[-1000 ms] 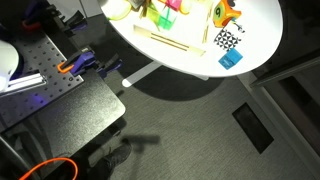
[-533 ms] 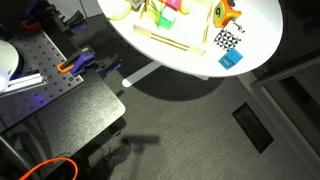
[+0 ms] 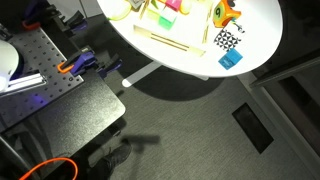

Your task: Shift three objects from the tray to the table

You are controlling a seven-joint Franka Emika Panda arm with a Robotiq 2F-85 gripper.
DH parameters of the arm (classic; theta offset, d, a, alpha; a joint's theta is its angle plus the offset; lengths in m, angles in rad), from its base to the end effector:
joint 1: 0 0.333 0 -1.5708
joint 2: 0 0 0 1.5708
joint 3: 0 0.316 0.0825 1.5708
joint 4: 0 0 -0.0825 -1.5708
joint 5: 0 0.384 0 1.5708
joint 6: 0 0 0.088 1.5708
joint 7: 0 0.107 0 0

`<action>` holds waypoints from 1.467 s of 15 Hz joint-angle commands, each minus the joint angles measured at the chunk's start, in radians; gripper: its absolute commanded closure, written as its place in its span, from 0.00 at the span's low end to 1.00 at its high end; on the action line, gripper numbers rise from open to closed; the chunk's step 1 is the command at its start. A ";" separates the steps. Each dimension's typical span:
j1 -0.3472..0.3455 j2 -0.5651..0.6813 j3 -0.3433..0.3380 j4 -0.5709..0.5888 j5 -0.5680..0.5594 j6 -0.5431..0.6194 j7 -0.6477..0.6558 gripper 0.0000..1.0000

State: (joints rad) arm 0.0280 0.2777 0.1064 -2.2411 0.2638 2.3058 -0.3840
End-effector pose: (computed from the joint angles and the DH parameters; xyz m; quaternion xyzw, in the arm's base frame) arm 0.5156 0.0760 0.2287 -0.9766 -0.1571 0.0923 0.1146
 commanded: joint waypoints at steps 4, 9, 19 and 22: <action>0.028 0.065 0.021 0.007 -0.085 0.101 0.024 0.64; 0.013 0.122 0.047 0.007 -0.080 0.173 0.005 0.64; 0.002 0.163 0.062 0.005 -0.089 0.205 0.006 0.00; 0.000 0.149 0.062 0.002 -0.084 0.197 0.016 0.00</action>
State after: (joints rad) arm 0.0514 0.4396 0.1516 -2.2405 0.1964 2.5016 -0.3805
